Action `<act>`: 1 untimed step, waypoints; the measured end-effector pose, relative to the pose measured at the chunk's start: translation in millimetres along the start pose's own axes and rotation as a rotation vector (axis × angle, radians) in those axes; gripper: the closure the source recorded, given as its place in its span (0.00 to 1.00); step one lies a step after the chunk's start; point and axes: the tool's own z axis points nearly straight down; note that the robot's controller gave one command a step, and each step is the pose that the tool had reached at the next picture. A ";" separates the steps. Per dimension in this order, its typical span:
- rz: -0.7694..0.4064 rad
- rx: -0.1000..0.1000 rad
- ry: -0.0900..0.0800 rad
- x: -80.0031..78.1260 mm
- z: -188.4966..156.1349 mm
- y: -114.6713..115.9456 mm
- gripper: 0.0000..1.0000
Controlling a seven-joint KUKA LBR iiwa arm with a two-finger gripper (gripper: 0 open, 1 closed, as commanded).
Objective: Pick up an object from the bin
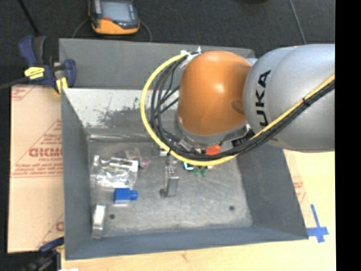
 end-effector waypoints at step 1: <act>0.219 -0.008 -0.025 -15.5 152.1 59.6 0.00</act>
Offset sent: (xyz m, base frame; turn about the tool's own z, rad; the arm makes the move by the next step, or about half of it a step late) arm 0.0088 0.0630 -0.1696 0.2193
